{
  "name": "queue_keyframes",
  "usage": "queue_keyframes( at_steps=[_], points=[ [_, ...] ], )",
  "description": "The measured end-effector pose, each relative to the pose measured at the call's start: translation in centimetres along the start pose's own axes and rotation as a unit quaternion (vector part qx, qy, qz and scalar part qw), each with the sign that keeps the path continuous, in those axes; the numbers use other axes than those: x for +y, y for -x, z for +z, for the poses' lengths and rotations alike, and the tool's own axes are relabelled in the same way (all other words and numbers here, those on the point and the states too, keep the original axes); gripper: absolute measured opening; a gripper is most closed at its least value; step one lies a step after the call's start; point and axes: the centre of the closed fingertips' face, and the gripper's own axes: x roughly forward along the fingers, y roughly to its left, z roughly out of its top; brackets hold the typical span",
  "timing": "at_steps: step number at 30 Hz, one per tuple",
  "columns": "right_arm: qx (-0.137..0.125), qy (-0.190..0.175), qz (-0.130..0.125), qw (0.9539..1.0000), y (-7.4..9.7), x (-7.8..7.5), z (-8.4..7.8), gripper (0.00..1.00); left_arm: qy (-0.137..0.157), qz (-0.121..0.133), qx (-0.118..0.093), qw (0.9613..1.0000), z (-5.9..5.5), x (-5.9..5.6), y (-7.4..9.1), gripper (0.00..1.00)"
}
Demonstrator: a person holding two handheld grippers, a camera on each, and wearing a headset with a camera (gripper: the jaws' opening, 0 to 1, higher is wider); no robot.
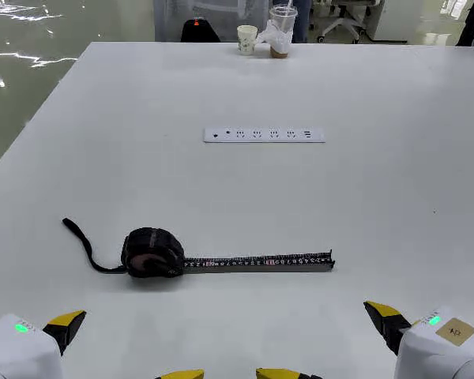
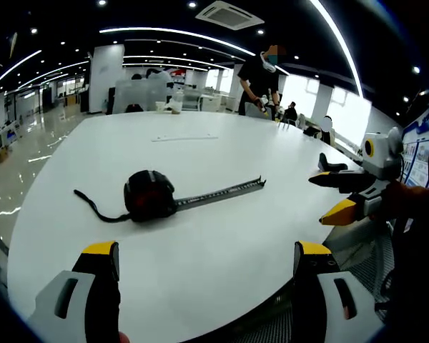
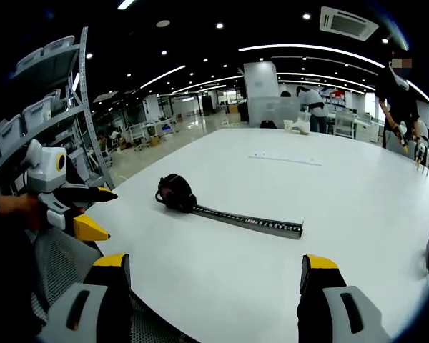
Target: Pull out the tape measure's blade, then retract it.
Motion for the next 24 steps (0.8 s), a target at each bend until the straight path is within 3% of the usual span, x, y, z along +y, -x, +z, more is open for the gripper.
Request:
queue_keyframes(
  at_steps=[24],
  points=[
    [0.002,-0.005,-0.002,1.0000,0.52,-0.34,-0.02,0.99,-0.008,-0.004,0.001,1.0000,0.80,-0.36,-0.22,0.99]
  ],
)
